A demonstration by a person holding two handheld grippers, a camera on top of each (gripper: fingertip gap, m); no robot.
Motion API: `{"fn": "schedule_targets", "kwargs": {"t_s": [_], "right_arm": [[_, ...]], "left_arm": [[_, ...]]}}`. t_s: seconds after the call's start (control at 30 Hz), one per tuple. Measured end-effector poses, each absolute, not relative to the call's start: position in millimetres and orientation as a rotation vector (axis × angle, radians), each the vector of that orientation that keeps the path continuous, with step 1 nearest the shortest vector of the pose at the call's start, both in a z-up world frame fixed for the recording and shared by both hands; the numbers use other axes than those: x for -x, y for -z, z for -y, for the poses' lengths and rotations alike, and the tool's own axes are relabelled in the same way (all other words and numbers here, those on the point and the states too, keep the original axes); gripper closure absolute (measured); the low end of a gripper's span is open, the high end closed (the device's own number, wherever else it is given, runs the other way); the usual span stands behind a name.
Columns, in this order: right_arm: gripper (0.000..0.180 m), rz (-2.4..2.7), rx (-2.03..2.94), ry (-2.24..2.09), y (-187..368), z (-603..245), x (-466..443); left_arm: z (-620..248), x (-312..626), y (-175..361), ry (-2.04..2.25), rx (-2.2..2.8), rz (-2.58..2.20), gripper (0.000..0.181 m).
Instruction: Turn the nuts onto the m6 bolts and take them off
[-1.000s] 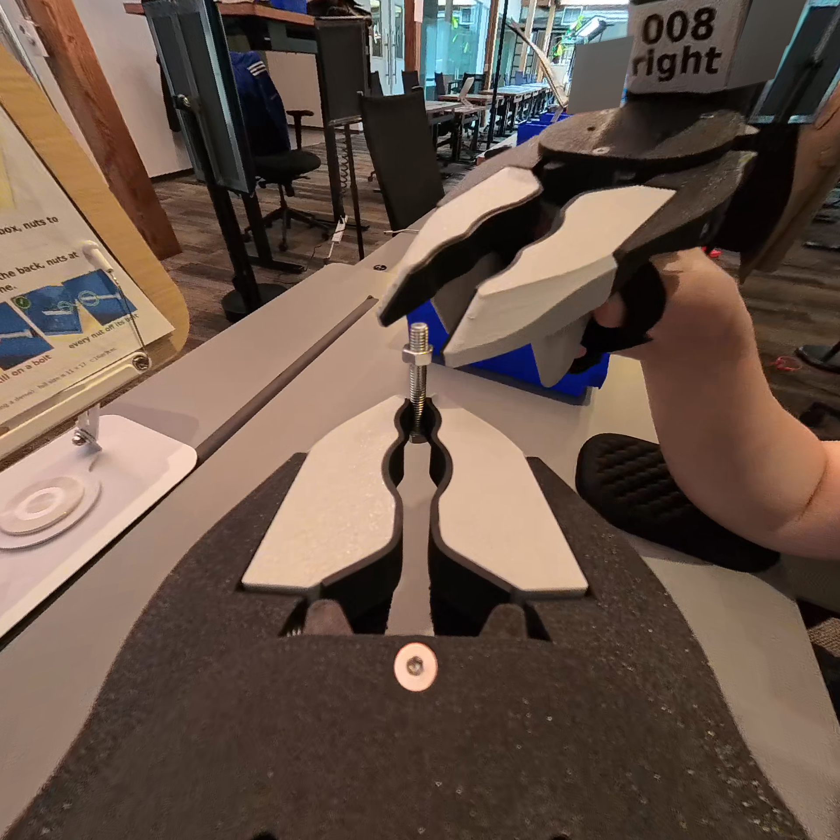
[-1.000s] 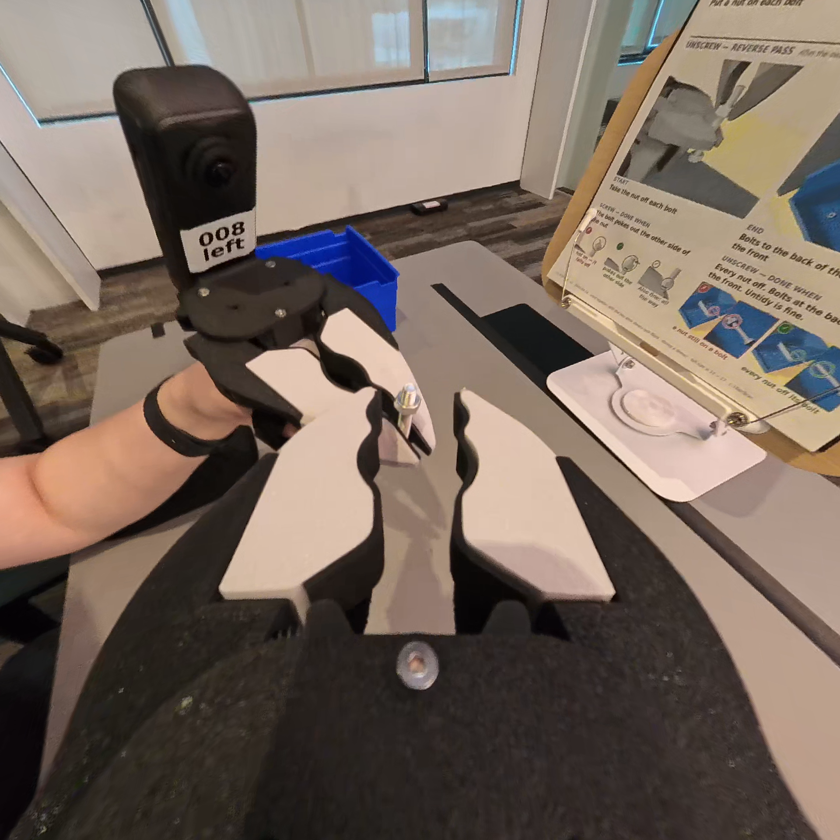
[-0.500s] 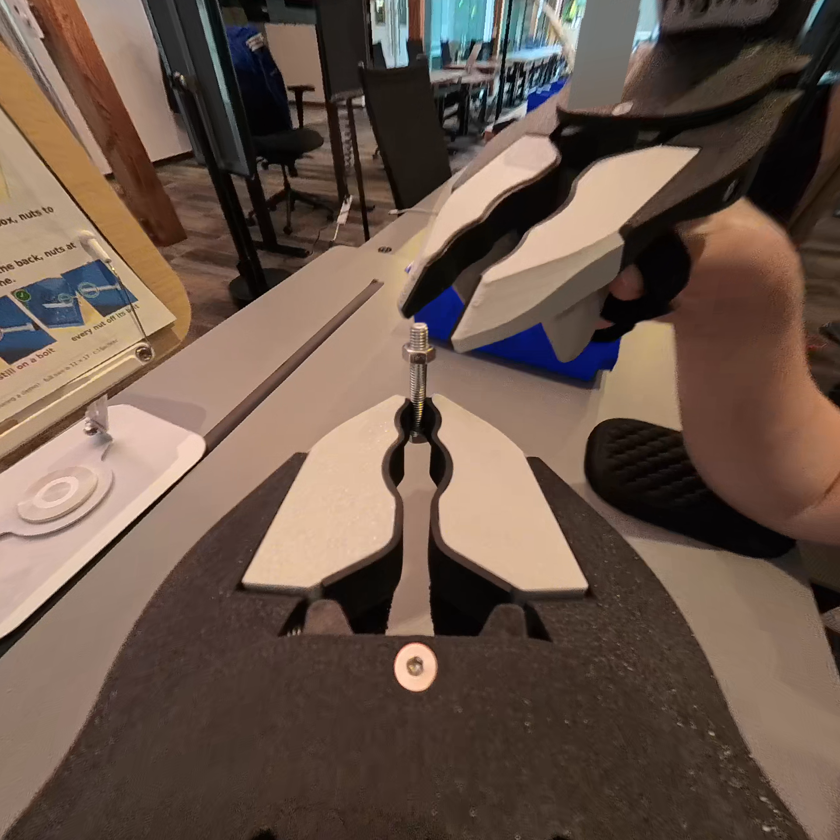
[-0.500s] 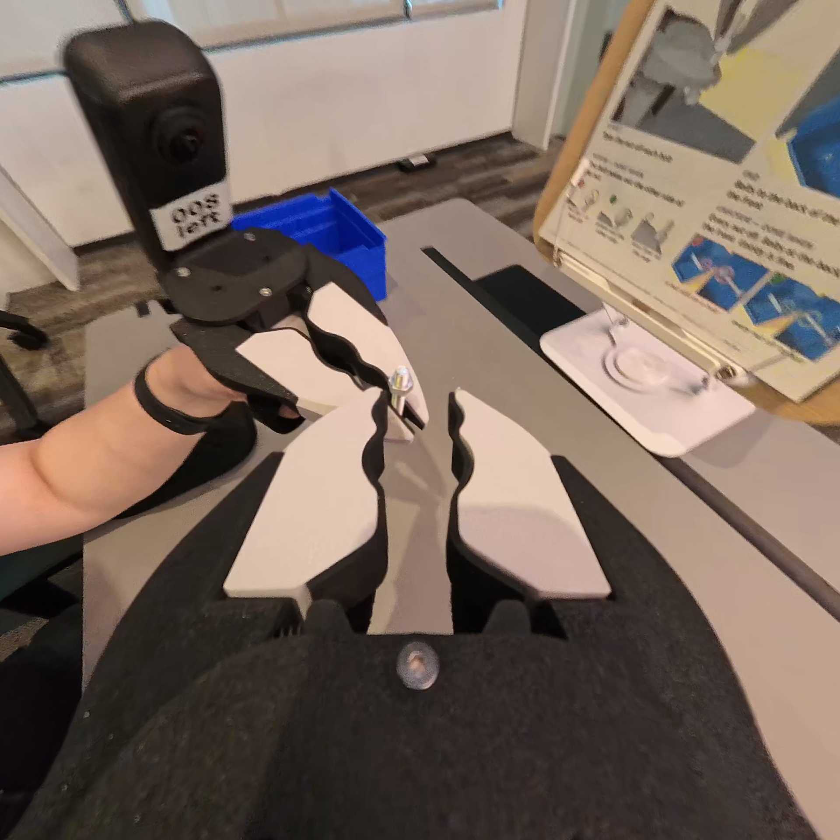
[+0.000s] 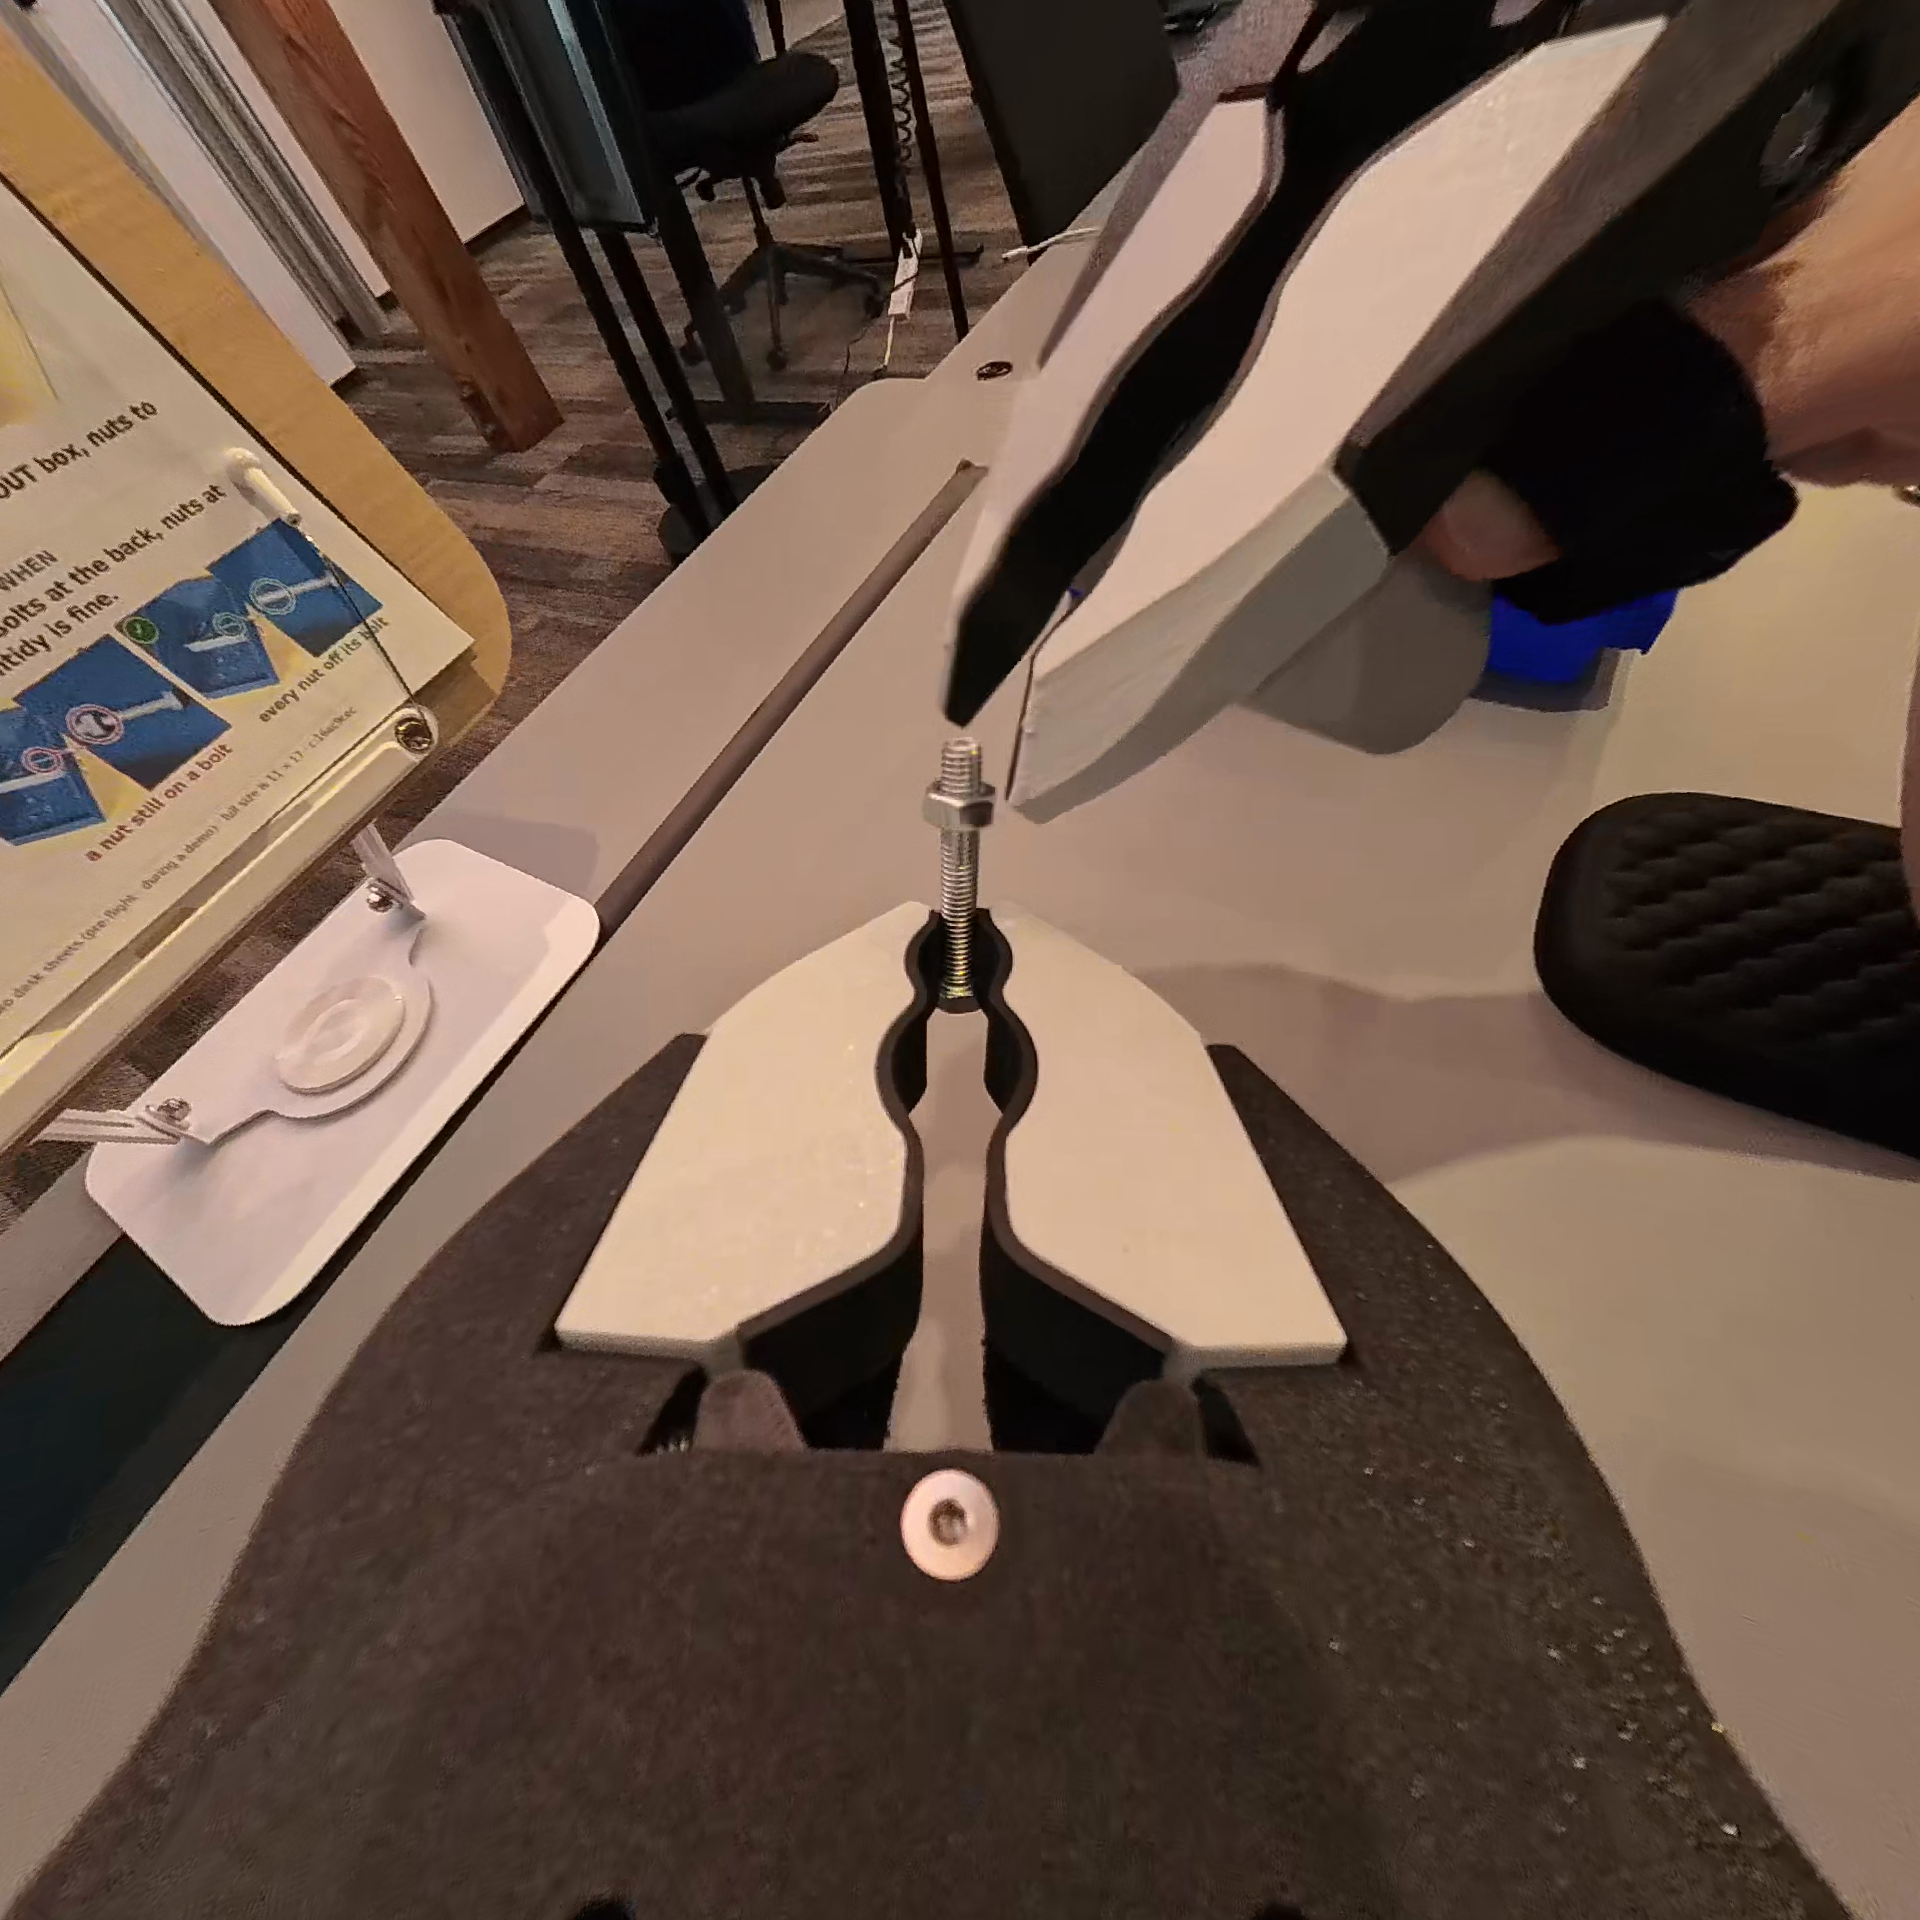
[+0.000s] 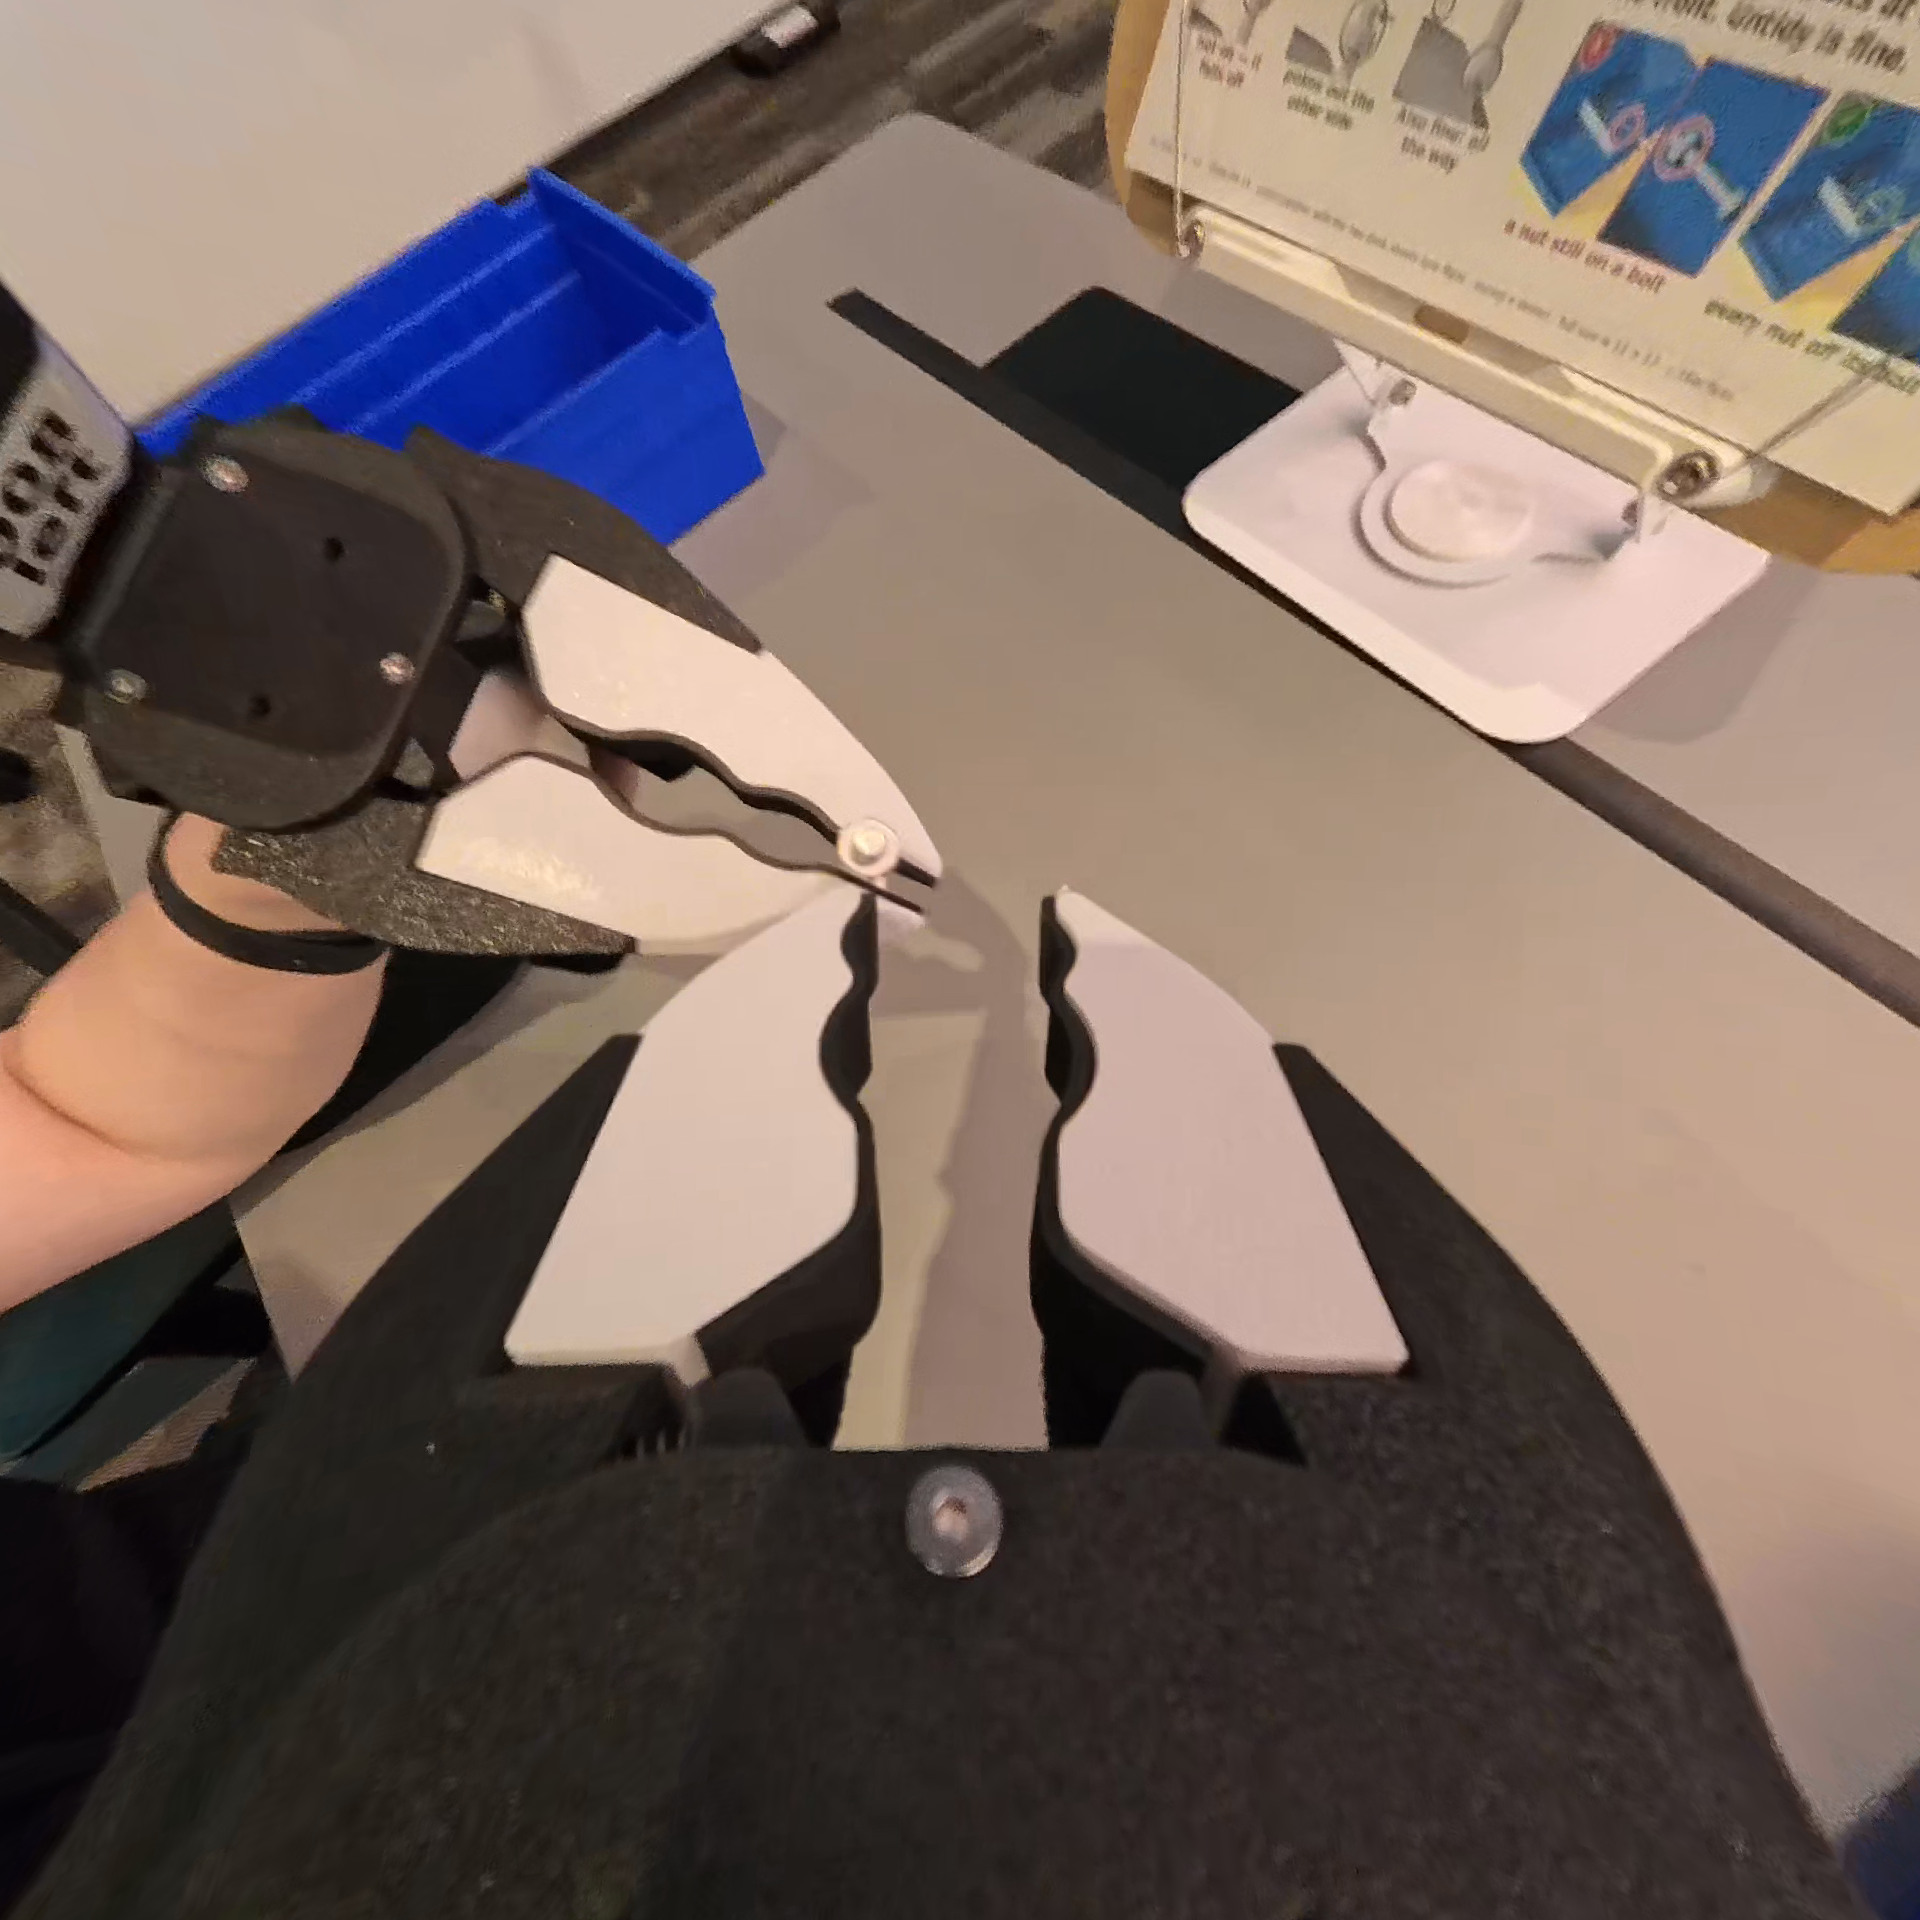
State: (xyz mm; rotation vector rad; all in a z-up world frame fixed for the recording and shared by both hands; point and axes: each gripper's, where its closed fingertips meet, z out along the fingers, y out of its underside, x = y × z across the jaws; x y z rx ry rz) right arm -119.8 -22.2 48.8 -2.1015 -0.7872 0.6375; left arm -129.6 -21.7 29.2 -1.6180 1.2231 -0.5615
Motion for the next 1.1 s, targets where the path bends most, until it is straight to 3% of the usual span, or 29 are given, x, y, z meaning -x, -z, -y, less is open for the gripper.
{"fn": "schedule_targets", "kwargs": {"t_s": [1.1], "right_arm": [[0.153,0.856,2.068,-0.648,-53,29,123]], "left_arm": [[32,121,-22,0.605,1.639,-1.277,0.176]]}}
